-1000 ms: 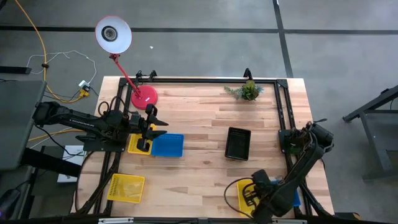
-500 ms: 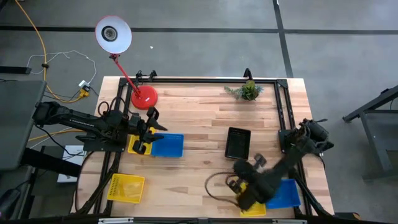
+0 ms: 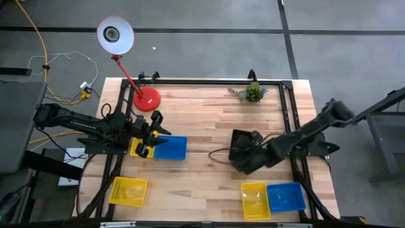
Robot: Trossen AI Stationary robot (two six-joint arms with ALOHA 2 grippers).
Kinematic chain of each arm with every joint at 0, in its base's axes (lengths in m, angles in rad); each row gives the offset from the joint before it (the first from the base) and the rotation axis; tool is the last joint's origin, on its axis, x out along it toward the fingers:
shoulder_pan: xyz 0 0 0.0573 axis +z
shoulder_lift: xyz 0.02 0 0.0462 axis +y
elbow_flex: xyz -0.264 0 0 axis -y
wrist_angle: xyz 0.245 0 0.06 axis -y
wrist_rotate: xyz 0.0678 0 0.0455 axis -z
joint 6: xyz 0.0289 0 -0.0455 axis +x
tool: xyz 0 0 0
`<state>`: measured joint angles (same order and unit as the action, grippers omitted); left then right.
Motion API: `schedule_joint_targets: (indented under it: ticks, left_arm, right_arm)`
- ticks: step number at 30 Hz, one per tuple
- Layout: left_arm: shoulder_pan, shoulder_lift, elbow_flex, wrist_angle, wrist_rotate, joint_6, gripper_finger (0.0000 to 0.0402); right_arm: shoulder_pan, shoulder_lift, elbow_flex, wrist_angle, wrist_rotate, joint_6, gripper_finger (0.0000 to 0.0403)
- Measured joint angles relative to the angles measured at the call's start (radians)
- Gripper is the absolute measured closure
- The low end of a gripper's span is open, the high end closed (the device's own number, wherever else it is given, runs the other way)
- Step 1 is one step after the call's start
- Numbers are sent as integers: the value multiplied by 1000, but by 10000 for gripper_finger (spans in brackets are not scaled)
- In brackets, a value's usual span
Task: Stack baskets by color
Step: Stack the top blue basket on the bottom blue basket
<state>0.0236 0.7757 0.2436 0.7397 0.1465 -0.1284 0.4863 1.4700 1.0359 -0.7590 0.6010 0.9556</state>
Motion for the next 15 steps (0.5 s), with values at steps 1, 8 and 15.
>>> schedule_joint_targets:
  ticks: [1,8,15]
  left_arm:
    - [0,0,0,-1,0,1,280]
    - [0,0,0,-3,-3,53,280]
    - [0,0,0,-9,-4,53,280]
  right_arm:
    - [-9,-44,-66,114,0,-32,403]
    - [-136,-126,-390,921,-184,-260,403]
    - [-264,37,-277,1002,-334,-315,392]
